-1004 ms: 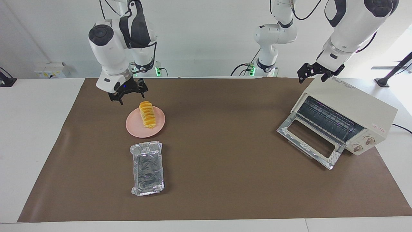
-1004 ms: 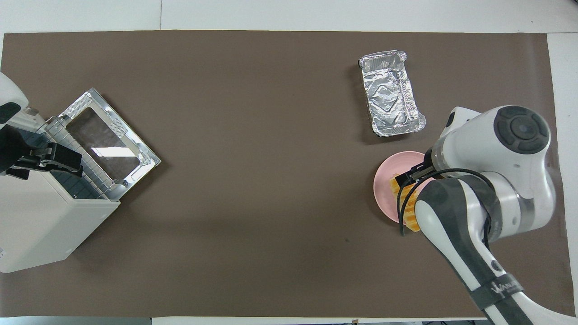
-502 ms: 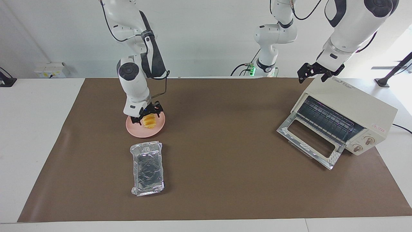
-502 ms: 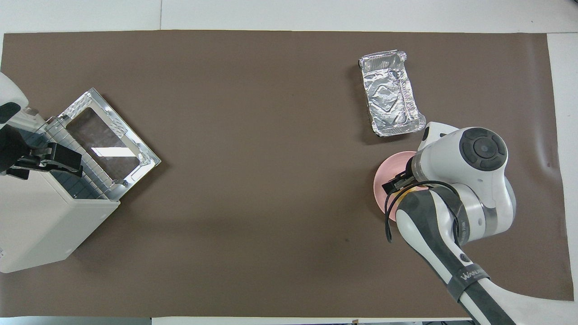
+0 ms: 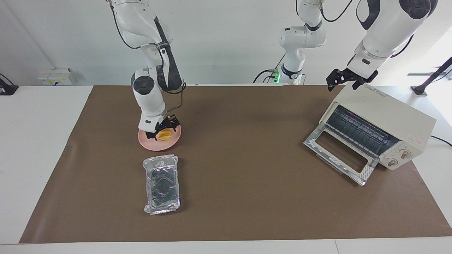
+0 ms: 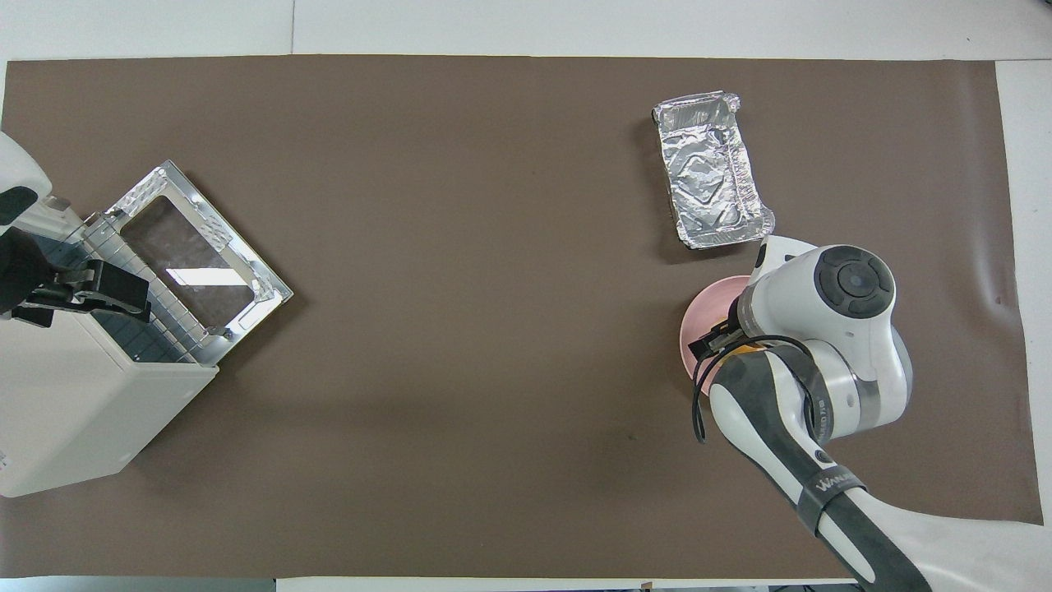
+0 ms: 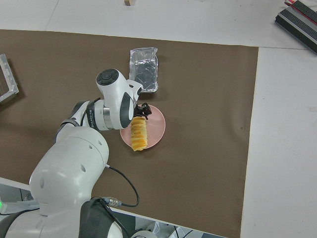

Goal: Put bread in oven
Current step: 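Close the right gripper around the golden bread roll, then lift the bread roll and carry it over the foil tray, then lower the bread roll into the foil tray and open the right gripper, then grasp the edge of the foil tray with the right gripper, then slide the foil tray across the table toward the toaster oven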

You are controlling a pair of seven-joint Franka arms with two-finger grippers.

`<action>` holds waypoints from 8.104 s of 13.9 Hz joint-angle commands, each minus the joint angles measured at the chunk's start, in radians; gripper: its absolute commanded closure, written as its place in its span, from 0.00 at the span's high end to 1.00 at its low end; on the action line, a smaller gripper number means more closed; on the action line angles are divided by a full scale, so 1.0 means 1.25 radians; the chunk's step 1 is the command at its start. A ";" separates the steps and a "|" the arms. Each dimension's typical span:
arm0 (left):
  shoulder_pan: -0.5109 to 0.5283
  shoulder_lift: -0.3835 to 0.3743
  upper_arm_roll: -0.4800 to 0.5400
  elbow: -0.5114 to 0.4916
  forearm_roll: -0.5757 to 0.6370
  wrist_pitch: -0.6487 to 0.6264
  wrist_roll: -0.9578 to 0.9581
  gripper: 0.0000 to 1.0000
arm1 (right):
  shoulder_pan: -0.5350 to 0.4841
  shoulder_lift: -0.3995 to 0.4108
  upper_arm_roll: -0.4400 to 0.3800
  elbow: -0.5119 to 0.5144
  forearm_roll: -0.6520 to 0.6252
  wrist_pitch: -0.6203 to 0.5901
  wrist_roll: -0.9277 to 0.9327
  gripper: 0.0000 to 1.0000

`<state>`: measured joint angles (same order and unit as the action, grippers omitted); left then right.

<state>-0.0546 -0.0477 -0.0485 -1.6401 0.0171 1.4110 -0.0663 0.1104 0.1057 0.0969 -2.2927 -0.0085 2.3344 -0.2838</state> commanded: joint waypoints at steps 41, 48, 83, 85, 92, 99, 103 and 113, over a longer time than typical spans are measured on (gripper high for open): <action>0.009 -0.010 -0.004 -0.001 -0.010 -0.015 -0.001 1.00 | -0.018 0.530 0.000 0.827 -0.050 -0.100 0.174 0.18; 0.009 -0.010 -0.004 -0.001 -0.010 -0.015 -0.001 1.00 | -0.023 0.495 0.001 0.840 -0.055 -0.216 0.174 1.00; 0.009 -0.010 -0.003 -0.001 -0.010 -0.013 -0.001 1.00 | 0.026 0.298 0.007 0.787 0.075 -0.456 0.181 0.00; 0.009 -0.010 -0.004 -0.001 -0.011 -0.015 -0.001 1.00 | 0.104 0.282 0.006 0.787 0.107 -0.462 0.299 0.00; 0.009 -0.010 -0.003 -0.001 -0.010 -0.015 -0.001 1.00 | 0.309 0.286 0.003 0.615 0.091 -0.231 0.546 0.00; 0.009 -0.010 -0.003 -0.001 -0.010 -0.015 -0.001 1.00 | 0.363 0.295 0.002 0.435 0.056 0.014 0.589 0.00; -0.002 -0.010 -0.005 -0.001 -0.010 -0.013 0.000 1.00 | 0.362 0.293 0.002 0.433 0.053 0.016 0.621 0.99; -0.132 -0.060 -0.031 -0.096 -0.019 0.114 -0.050 1.00 | 0.253 0.217 -0.003 0.581 0.053 -0.288 0.631 1.00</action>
<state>-0.1727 -0.0626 -0.0959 -1.6622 0.0064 1.4646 -0.0870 0.4876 0.4261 0.0818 -1.5621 0.0777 2.0278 0.5542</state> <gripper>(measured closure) 0.000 0.000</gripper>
